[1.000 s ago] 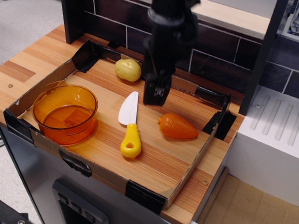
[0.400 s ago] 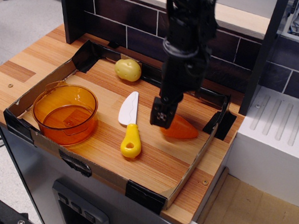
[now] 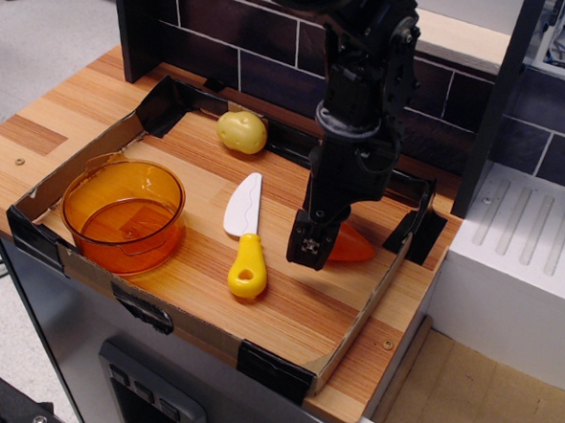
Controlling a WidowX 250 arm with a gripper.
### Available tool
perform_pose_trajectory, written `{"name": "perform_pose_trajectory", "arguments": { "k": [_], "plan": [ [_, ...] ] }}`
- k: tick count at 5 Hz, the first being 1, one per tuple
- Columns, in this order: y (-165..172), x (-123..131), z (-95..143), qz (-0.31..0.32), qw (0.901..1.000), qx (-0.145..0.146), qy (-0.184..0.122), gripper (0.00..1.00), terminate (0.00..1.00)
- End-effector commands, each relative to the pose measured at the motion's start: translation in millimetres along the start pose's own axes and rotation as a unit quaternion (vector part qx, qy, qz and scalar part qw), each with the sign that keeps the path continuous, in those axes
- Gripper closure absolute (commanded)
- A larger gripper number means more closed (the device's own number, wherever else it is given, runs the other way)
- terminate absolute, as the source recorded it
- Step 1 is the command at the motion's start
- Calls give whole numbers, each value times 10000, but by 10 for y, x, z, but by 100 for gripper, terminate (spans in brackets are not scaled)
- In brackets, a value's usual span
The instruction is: Put carrot in pot
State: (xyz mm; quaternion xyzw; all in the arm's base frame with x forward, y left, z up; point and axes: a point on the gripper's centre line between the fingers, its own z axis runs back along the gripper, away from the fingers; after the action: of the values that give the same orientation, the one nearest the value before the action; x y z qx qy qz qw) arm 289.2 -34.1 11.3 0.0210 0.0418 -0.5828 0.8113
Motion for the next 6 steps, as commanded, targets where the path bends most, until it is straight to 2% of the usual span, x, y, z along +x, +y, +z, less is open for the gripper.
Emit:
{"name": "perform_pose_trajectory", "arguments": {
  "k": [1,2,3,4,5,6],
  "plan": [
    [-6,-89,33,196,9998,24,-36,100,0],
    [32,-96,43,344,9993,98,-95,100,0],
    [56,-161,170,515,9980,273,-260,100,0],
    [33,-320,548,760,9922,692,-700,100,0],
    [-46,-674,813,1230,9821,1090,-923,100,0],
    [-110,-988,880,1527,9786,1151,-762,100,0]
  ]
}}
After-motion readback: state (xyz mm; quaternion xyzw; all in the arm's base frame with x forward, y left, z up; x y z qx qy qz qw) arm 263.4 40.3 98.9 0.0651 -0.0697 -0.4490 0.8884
